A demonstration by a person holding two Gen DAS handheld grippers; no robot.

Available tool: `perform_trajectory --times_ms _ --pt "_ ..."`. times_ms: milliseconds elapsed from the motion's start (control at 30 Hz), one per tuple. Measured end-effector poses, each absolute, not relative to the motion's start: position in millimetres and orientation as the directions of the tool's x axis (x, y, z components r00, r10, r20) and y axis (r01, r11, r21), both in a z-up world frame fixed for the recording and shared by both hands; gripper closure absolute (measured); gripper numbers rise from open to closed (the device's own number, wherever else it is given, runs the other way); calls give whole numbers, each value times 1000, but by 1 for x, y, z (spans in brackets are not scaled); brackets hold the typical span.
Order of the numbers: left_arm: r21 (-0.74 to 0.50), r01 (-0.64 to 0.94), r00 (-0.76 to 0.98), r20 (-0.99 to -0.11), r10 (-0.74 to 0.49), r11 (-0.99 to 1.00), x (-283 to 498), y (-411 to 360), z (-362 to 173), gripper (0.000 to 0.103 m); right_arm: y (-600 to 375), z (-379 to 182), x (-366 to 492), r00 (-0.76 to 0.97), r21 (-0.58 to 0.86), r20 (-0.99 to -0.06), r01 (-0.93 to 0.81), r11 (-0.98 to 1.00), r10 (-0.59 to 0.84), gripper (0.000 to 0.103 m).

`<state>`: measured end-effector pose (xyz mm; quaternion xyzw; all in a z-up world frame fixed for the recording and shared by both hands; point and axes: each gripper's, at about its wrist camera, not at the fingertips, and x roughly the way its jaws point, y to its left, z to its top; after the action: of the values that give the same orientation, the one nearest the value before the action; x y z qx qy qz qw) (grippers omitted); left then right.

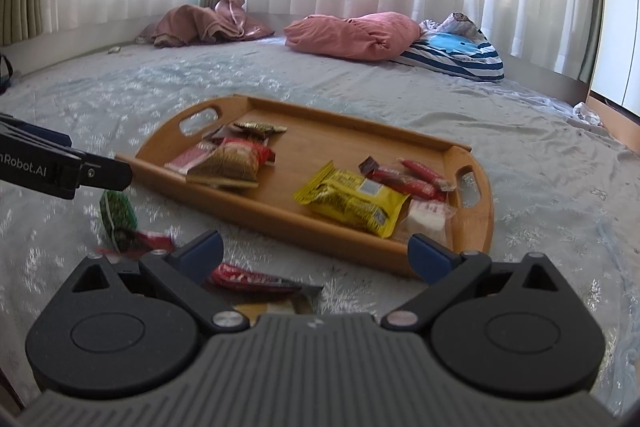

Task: Organize snacks
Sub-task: 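Withdraw both tools from the tray toward the remaining snacks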

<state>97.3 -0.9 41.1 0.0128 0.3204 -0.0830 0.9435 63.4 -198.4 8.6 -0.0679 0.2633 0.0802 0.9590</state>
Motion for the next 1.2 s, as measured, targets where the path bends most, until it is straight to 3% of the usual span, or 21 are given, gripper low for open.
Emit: perform_trajectory --times_ms 733,1067,1200 --pt "-70 228 749 -625 -221 971 42 -20 12 7 -188 -31 46 808 -103 -556 -300 948 195 0" --pt "-134 243 717 -643 -271 961 39 -29 4 32 -194 -33 48 797 -50 -563 -297 954 219 0" --pt "-157 233 712 -644 -278 960 43 -29 4 37 -194 -34 48 798 -48 -562 -296 954 219 0"
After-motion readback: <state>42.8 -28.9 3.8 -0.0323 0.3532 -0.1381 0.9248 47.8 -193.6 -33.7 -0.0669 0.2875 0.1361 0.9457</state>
